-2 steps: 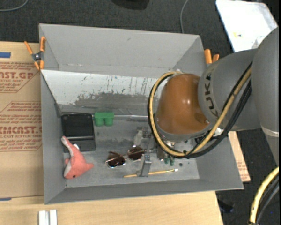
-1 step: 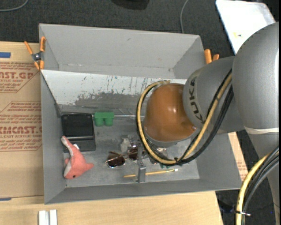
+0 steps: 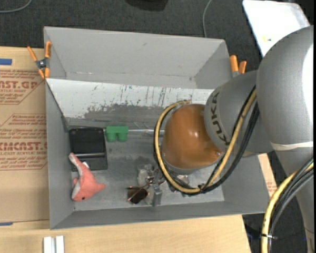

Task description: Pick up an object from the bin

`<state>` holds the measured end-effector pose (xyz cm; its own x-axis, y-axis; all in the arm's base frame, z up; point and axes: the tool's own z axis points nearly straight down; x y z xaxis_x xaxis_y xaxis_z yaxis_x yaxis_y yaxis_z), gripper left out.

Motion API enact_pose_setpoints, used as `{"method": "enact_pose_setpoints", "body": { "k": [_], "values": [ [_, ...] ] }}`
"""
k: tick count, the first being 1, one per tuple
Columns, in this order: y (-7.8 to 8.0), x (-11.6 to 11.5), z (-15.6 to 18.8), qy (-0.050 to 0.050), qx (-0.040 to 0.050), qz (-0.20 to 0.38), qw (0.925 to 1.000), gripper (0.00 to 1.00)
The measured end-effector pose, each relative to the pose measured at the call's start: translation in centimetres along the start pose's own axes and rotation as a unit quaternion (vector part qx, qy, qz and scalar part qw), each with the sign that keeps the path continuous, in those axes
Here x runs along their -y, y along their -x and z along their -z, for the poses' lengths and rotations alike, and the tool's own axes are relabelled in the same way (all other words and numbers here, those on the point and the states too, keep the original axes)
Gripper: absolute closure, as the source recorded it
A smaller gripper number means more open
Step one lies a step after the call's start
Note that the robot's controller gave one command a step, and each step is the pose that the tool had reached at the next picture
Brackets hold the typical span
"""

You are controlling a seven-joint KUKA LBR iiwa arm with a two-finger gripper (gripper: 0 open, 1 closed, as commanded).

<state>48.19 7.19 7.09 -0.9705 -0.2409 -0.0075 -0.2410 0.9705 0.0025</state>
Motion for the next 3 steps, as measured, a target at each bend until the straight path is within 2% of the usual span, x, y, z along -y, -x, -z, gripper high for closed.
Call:
{"method": "enact_pose_setpoints", "body": {
  "k": [3],
  "values": [
    [-0.01,0.01,0.0,0.0,-0.0002,0.0,1.0,1.0]
  ]
}}
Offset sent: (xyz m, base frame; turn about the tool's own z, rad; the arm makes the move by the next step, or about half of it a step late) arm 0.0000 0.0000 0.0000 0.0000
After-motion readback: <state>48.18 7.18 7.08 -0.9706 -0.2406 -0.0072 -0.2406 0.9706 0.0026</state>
